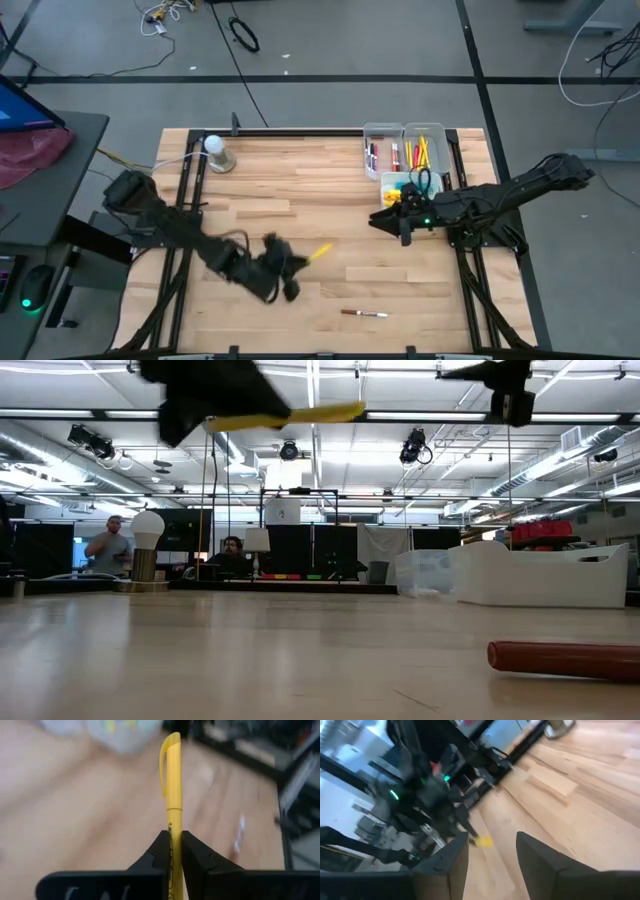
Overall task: Pick & Place Markers
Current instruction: Put the yellow pen into the gray bin
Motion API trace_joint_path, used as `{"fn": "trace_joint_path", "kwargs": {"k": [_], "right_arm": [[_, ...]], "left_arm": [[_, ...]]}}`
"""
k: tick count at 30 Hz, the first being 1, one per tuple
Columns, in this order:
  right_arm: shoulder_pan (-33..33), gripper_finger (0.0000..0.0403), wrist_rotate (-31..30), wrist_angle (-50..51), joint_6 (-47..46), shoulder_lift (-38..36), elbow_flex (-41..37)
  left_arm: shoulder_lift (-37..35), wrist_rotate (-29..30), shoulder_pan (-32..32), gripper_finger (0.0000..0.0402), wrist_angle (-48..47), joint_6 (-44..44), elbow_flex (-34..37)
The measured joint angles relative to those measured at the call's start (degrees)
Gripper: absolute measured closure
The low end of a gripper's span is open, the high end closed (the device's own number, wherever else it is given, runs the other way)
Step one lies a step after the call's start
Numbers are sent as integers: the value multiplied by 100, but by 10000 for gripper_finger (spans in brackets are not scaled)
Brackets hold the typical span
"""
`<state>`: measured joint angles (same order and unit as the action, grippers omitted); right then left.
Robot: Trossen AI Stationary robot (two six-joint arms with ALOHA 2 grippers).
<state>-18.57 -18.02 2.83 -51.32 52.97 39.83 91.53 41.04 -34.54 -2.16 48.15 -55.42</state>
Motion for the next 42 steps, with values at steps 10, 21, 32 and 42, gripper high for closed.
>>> {"fn": "trace_joint_path", "kwargs": {"k": [10, 21, 32, 42], "right_arm": [[-137, 164, 356, -1317, 840, 1134, -2], [-348, 122, -1071, -5258, 3224, 2187, 50], [89, 172, -783, -4168, 3587, 2198, 816], [98, 353, -557, -4250, 3575, 2198, 820]], "left_arm": [[-538, -265, 1071, 374, 2361, -1943, -2], [-531, -775, 1426, 371, 4177, -2819, -7], [-531, -931, 1464, 367, 4163, -2846, -7], [-533, -994, 1678, 356, 4165, -2859, -7]]}}
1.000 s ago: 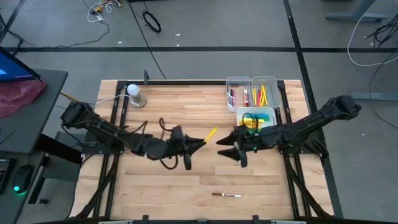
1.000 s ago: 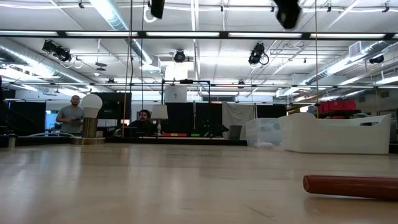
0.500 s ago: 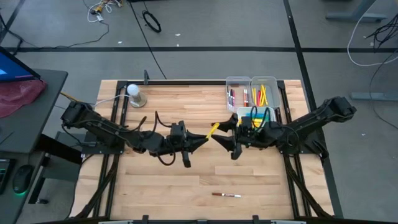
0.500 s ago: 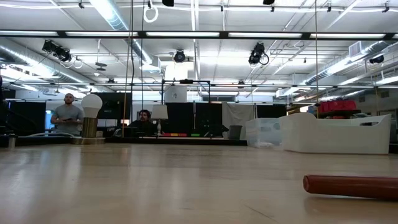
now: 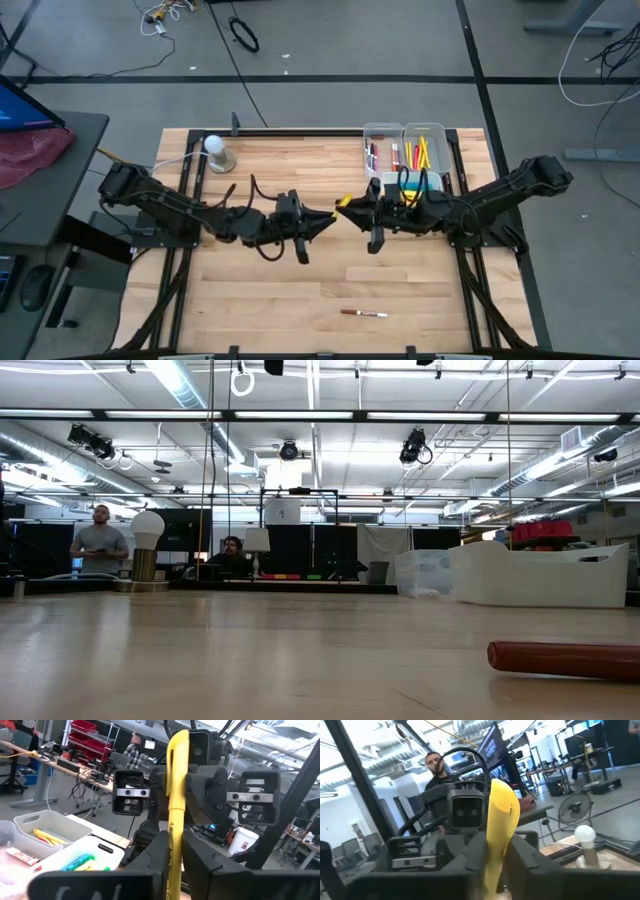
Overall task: Pick & Place Markers
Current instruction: Put the yellow pen into the gray bin
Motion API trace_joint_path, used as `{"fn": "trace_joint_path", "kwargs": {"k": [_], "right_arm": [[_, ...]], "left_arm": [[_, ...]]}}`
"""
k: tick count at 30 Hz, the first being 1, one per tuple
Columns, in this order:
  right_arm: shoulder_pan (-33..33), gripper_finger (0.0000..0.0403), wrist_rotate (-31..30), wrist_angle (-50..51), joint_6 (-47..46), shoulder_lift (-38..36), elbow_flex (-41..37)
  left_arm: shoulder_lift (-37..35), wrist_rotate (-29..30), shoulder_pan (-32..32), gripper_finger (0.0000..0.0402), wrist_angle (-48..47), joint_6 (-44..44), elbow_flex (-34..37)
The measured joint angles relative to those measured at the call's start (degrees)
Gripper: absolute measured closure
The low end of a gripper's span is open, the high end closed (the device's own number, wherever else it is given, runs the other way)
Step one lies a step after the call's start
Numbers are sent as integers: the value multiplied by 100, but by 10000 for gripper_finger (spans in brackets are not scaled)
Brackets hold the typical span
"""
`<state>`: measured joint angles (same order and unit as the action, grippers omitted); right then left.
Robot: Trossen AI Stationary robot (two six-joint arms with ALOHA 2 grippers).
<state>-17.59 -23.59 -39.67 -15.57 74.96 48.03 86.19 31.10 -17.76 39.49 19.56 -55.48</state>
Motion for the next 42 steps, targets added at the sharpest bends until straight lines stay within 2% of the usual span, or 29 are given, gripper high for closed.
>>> {"fn": "trace_joint_path", "kwargs": {"k": [2, 7, 12, 15, 17, 21, 24, 26, 30, 33, 36, 42], "right_arm": [[0, 382, 92, -49, 11, 0, 0], [0, 375, -53, 34, -28, -129, 0], [0, 381, -530, 639, 73, -734, 2], [0, 382, -983, 1430, 161, -1279, 19], [2, 382, -1347, 2297, 114, -1650, 205], [246, 382, -1847, 4863, -261, -2099, 1013], [828, 382, -1798, 6961, -1142, -2130, 1658], [1479, 383, -1591, 8090, -1602, -2082, 1867], [2991, 382, -883, 9282, -1787, -1910, 1736], [4126, 383, -656, 9446, -1520, -1635, 1463], [5116, 382, -372, 9005, -1165, -1290, 1135], [6384, 374, 38, 7998, -816, -571, 514]], "left_arm": [[0, -17, 34, 344, -4, -2, -1], [-4, -97, 138, 287, -17, 58, -7], [-4, -71, 173, 214, -100, 78, -7], [-2, -74, 173, 183, -341, 80, -7], [-2, -79, 172, 170, -449, 82, -7], [-2, -90, 171, 162, -623, 85, -7], [-2, -90, 171, 165, -673, 85, -7], [-2, -90, 171, 169, -687, 85, -4], [-2, -92, 169, 177, -726, 85, -4], [-2, -90, 169, 179, -724, 115, -4], [-2, -95, 169, 179, -724, 298, -4], [-2, -97, 169, 179, -722, 568, -4]]}}
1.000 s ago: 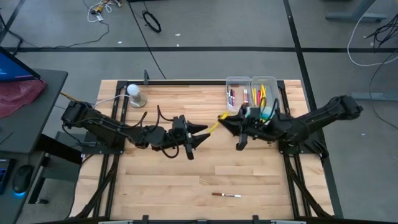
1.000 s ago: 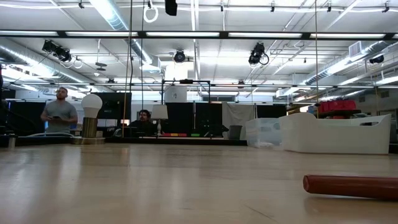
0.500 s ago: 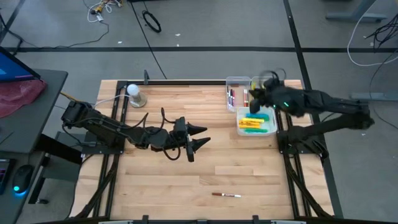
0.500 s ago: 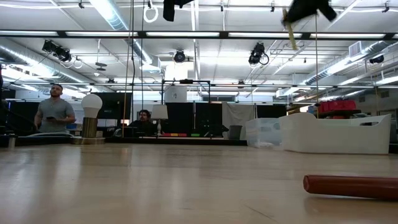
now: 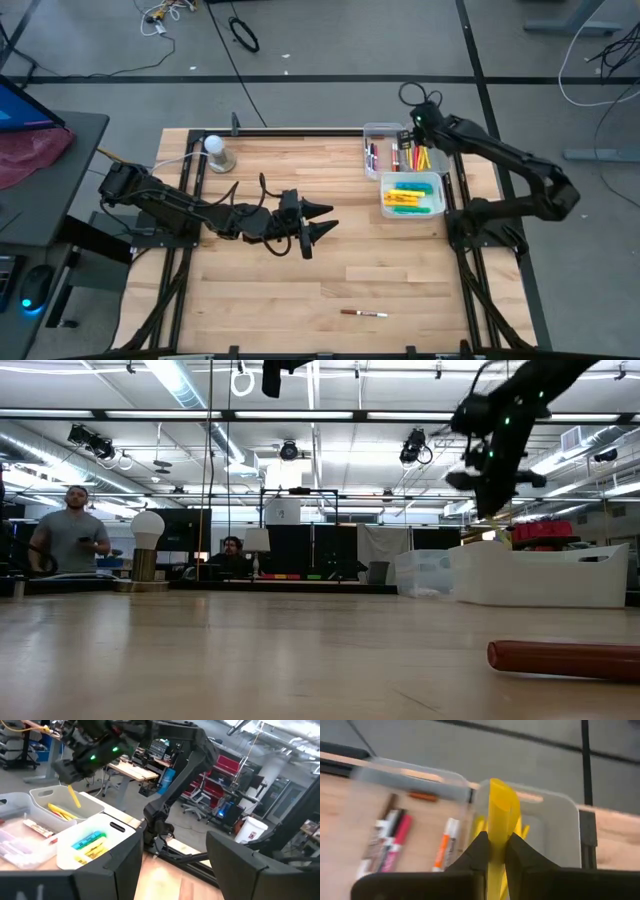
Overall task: Pick & Place Markers
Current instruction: Put the yellow pen into the gray bin
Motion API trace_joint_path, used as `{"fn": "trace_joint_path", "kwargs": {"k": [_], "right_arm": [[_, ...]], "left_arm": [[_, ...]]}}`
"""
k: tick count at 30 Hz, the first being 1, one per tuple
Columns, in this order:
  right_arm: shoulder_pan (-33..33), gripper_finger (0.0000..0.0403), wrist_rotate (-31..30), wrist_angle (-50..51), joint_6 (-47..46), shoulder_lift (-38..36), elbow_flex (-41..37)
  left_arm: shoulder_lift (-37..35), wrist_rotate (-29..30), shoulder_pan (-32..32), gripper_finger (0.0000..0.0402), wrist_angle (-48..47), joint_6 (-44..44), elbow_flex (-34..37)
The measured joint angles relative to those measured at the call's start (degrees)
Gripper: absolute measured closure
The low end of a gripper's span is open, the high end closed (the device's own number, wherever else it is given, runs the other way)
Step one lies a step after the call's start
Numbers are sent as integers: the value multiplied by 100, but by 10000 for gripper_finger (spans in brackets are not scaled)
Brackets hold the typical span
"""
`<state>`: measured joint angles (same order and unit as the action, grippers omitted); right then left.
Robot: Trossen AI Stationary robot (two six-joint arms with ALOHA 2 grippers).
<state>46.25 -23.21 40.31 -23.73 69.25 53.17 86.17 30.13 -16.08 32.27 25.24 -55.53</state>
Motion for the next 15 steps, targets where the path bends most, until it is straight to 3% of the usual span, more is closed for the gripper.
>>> {"fn": "trace_joint_path", "kwargs": {"k": [7, 15], "right_arm": [[481, 368, 425, -663, -236, 572, -570], [617, 364, 482, -1248, -503, 947, -1085]], "left_arm": [[2, 0, -26, 179, 0, 113, 0], [2, -2, -27, 179, 2, 111, 0]]}}
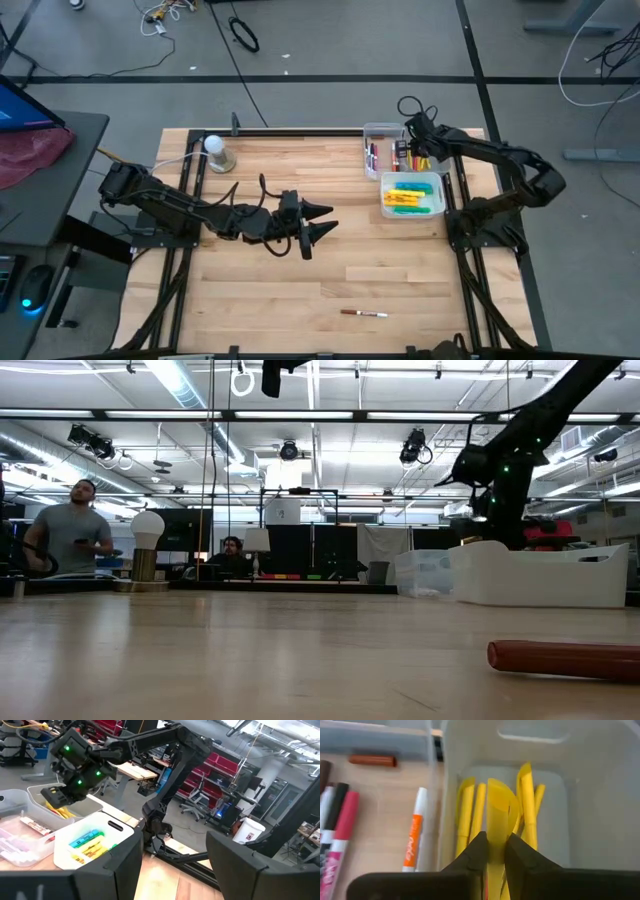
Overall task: Pick & Place Markers
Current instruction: Put the yellow pen into the gray bin, then put the brown marker pen into the transparent bin
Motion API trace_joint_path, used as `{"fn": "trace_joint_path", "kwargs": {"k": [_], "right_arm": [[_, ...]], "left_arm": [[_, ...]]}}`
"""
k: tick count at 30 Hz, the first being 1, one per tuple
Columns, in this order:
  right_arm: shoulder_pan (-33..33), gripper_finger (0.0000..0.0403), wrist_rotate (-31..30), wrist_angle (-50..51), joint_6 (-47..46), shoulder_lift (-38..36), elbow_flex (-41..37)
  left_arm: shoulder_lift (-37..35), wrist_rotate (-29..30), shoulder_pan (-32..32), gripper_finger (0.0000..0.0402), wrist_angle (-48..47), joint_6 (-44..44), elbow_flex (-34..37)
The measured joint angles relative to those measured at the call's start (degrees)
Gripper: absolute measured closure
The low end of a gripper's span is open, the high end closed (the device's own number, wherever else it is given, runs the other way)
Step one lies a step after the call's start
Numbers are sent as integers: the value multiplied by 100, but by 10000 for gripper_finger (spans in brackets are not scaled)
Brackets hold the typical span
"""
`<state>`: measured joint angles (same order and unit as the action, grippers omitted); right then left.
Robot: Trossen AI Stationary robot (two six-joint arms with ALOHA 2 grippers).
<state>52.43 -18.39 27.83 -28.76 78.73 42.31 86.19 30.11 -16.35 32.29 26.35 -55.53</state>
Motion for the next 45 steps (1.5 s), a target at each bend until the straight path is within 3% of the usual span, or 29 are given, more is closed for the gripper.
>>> {"fn": "trace_joint_path", "kwargs": {"k": [5, 12, 19, 22, 25, 31, 35, 38, 41, 45], "right_arm": [[41, 333, -51, -143, -104, 86, -108], [39, 253, 92, 14, 148, -219, -108], [-353, 213, 1214, 641, 229, -1333, -108], [-1209, 213, 1530, 805, 47, -2033, -108], [-2533, 222, 1645, 823, -290, -2718, -104], [-5718, 250, 1080, 361, -1097, -3272, -158], [-7608, 271, 585, -367, -1505, -2813, -408], [-8524, 285, 434, -1383, -1570, -2204, -759], [-9081, 294, 450, -2914, -1509, -1500, -1274], [-9294, 287, 446, -4629, -908, -522, -1707]], "left_arm": [[0, -2, -1, 179, 0, -1, 0], [-2, 0, 5, 179, 2, 0, 0], [0, 0, 5, 179, 7, -2, 0], [0, 0, 5, 179, 4, -2, 0], [0, 0, -7, 179, 4, 0, 2], [0, 0, -118, 179, -65, -2, 2], [0, 0, -203, 179, -191, 0, 4], [0, 2, -263, 179, -261, 2, 4], [0, 0, -307, 179, -301, 23, 4], [0, 1, -374, 179, -396, 270, 4]]}}
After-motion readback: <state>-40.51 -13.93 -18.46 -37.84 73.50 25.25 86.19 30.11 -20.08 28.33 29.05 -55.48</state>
